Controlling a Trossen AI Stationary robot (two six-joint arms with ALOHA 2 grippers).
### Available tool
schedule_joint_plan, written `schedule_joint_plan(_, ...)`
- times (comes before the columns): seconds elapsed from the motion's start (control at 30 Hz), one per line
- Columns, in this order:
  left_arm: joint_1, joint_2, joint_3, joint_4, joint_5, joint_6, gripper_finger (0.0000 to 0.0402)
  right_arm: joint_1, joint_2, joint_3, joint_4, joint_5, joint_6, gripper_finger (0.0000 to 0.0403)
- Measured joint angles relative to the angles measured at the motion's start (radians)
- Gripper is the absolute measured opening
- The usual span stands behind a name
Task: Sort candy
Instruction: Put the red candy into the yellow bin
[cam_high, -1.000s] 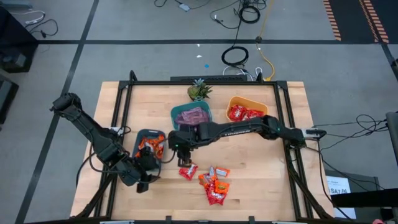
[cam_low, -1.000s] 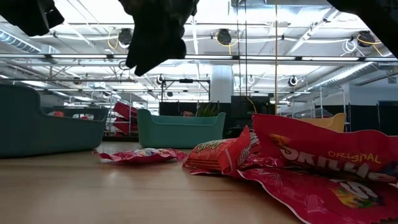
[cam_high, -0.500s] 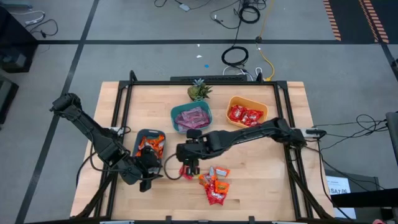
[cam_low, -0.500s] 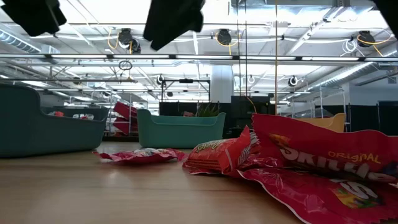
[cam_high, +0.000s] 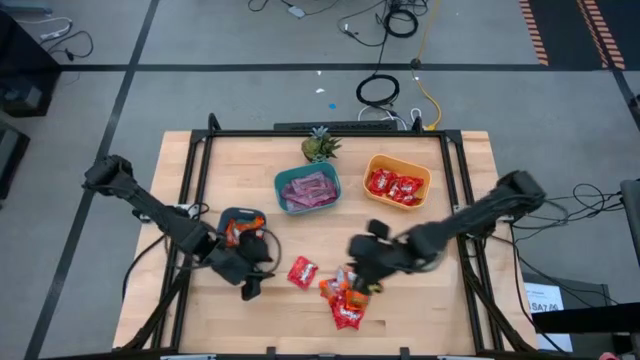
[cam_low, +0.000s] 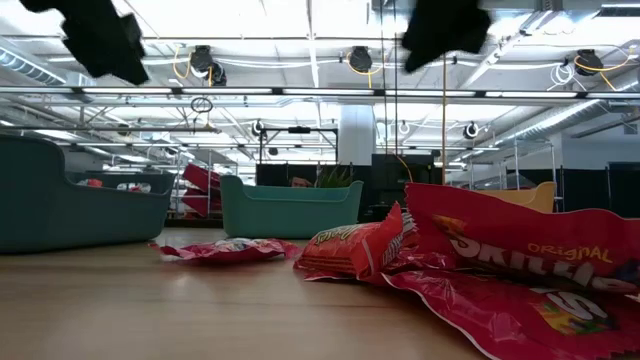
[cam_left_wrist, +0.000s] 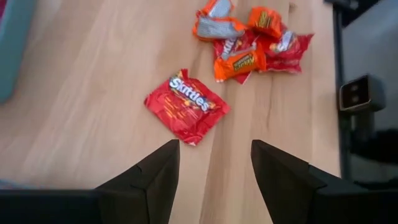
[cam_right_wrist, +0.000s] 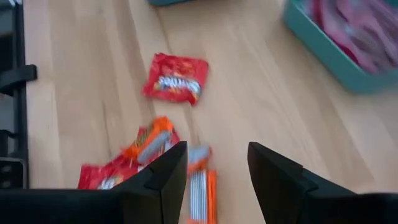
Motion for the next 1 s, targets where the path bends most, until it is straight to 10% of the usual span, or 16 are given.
schedule_joint_plan(0.53,0.119,0.406,0.289,-0.04,0.011,0.359,0.0208,0.374,-0.251,-0.348,-0.069,0.243,0.526,0.016)
schedule_joint_plan(1.0,0.159,0.61,0.315,0.064,0.03,0.324,0.0208,0.556,-0.251,-0.382,-0.258,0.276,0.782,0.016)
